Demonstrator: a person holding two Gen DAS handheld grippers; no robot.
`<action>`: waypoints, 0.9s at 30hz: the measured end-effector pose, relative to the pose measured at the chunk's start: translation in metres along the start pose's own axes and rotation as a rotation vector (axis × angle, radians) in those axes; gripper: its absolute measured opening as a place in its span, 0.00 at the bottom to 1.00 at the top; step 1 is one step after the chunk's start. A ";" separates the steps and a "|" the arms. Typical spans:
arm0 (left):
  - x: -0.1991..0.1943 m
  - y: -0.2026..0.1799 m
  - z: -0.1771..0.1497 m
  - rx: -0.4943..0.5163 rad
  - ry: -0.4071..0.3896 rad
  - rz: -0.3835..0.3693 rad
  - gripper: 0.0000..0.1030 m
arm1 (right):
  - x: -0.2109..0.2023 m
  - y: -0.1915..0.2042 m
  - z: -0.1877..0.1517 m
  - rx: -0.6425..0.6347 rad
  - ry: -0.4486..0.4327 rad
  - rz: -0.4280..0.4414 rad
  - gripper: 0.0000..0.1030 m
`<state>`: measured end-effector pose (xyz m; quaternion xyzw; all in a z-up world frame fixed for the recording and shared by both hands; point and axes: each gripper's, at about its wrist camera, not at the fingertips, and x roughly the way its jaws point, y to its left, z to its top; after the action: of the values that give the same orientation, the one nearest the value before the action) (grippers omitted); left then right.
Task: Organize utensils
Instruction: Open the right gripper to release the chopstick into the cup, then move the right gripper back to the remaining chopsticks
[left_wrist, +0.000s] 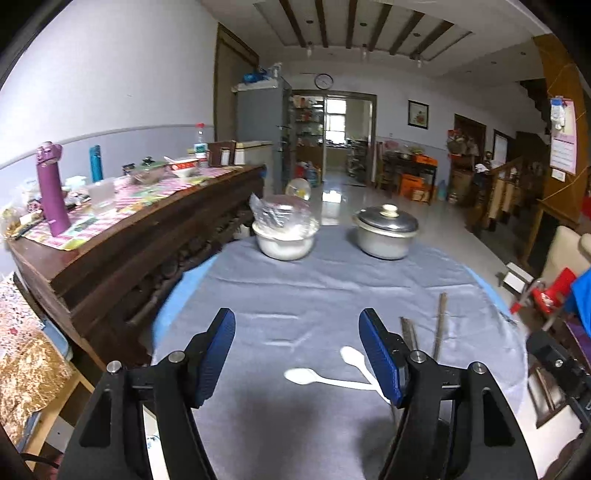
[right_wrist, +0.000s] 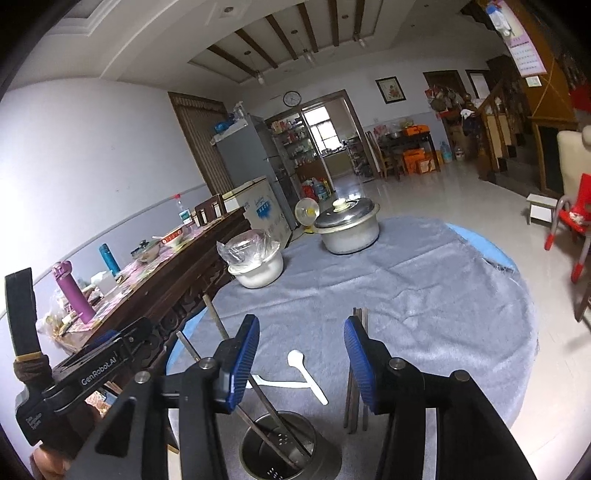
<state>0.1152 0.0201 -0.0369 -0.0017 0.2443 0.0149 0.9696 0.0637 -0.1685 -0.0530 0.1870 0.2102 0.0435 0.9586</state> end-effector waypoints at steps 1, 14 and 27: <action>0.000 0.002 0.000 0.000 -0.003 0.008 0.68 | 0.000 0.001 0.000 -0.002 -0.001 -0.002 0.49; 0.020 0.034 -0.002 -0.035 0.049 0.079 0.69 | 0.023 0.004 -0.007 -0.007 0.054 -0.040 0.49; 0.081 0.055 -0.022 -0.098 0.209 0.088 0.69 | 0.060 -0.017 -0.012 0.026 0.119 -0.096 0.49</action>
<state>0.1742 0.0774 -0.0943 -0.0400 0.3430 0.0689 0.9359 0.1128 -0.1706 -0.0927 0.1861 0.2761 0.0057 0.9429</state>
